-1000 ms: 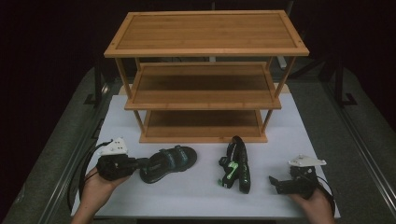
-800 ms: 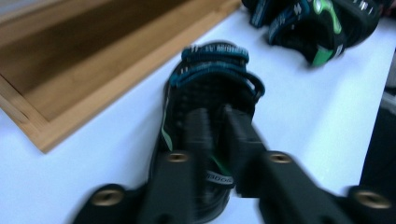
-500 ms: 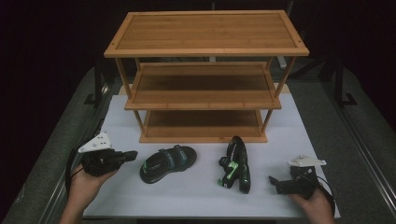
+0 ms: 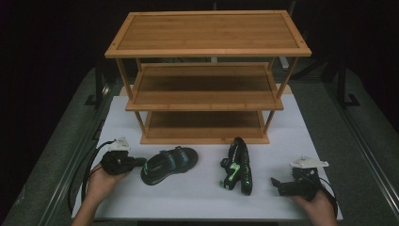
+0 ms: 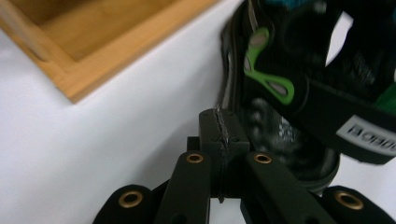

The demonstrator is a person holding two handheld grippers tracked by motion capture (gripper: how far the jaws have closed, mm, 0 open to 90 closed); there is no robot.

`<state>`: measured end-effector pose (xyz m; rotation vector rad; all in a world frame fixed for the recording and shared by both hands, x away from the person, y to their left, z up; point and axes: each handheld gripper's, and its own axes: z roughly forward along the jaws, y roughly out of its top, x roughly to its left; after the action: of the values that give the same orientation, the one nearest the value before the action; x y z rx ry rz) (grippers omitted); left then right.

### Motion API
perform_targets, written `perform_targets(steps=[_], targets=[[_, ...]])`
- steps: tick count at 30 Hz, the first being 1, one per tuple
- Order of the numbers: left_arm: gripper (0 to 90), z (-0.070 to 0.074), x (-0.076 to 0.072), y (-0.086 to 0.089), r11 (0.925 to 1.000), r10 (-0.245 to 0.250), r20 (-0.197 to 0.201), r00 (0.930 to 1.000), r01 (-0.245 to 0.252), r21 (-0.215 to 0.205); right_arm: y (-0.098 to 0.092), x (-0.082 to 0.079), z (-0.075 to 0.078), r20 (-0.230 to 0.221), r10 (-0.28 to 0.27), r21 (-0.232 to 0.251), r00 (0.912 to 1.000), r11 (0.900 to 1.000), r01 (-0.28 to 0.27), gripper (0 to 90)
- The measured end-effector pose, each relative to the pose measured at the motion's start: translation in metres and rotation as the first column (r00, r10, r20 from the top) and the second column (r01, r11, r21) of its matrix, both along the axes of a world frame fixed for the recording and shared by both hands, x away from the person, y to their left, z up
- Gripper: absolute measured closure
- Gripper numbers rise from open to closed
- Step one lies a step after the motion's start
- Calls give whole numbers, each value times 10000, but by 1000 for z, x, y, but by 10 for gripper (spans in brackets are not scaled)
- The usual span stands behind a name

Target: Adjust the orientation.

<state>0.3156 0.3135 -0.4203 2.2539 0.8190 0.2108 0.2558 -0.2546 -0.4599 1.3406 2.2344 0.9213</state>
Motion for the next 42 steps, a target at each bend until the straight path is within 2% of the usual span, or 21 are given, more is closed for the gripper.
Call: perform_targets(steps=[5, 9, 10, 11, 12, 16, 19, 22, 25, 27, 29, 32, 34, 37, 38, 40, 42], targets=[[900, 1, -7, -2, 9999, -123, 6, 9999, 123, 6, 0, 0, 0, 1, -1, 0, 10000, 10000, 1, 0], [900, -2, -17, -1, 9985, -339, -204, 9992, 330, -439, 0, 0, 0, -24, -19, 10, 10000, 10000, 19, 0], [900, -2, -17, -1, 9985, -339, -204, 9992, 330, -439, 0, 0, 0, -24, -19, 10, 10000, 10000, 19, 0], [900, -3, -23, -2, 9966, -489, -320, 9983, 467, -676, 0, 0, 0, -34, -27, 15, 10000, 10000, 27, 0], [900, -3, -26, -3, 9961, -561, -348, 9978, 536, -707, 0, 0, 0, -41, -32, 19, 10000, 10000, 32, 0], [900, -2, -39, -15, 9937, -884, -491, 9949, 847, -730, 0, 0, 0, -48, -38, 22, 10000, 10000, 38, 0], [900, -4, -49, -26, 9888, -1253, -539, 9907, 1202, -882, 0, 0, 0, -47, -36, 25, 10000, 10000, 37, 0], [900, -4, -54, -34, 9866, -1463, -514, 9879, 1420, -804, 0, 0, 0, -46, -35, 23, 10000, 10000, 35, 0], [900, -3, -53, -33, 9861, -1492, -577, 9871, 1443, -820, 0, 0, 0, -40, -35, 25, 10000, 10000, 35, 0], [895, 2, -53, -30, 9875, -1371, -379, 9898, 1336, -831, 0, 0, 0, -39, -38, 27, 10000, 10000, 38, 0], [807, 12, -51, -24, 9882, -1147, -113, 9933, 1129, -1037, 0, 0, 0, -39, -32, 23, 10000, 10000, 32, 0], [707, 29, -44, -19, 9850, -942, 303, 9951, 976, -1424, 0, 0, 0, -5, 0, 7, 10000, 10000, 0, 0], [655, 40, -38, -20, 9818, -1004, 456, 9939, 1064, -1574, 0, 0, 0, -33, -24, 17, 10000, 10000, 24, 0], [578, 51, -27, -28, 9795, -1261, 645, 9899, 1346, -1502, 0, 0, 0, -32, -24, 13, 10000, 10000, 24, 0], [559, 51, -27, -28, 9795, -1261, 645, 9899, 1346, -1502, 0, 0, 0, -32, -24, 13, 10000, 10000, 24, 0], [535, 55, -14, -39, 9762, -1501, 695, 9862, 1590, -1474, 0, 0, 0, -34, -25, 14, 10000, 10000, 25, 0], [529, 55, -9, -43, 9757, -1534, 662, 9859, 1617, -1478, 0, 0, 0, -32, -29, 20, 10000, 10000, 29, 0]])
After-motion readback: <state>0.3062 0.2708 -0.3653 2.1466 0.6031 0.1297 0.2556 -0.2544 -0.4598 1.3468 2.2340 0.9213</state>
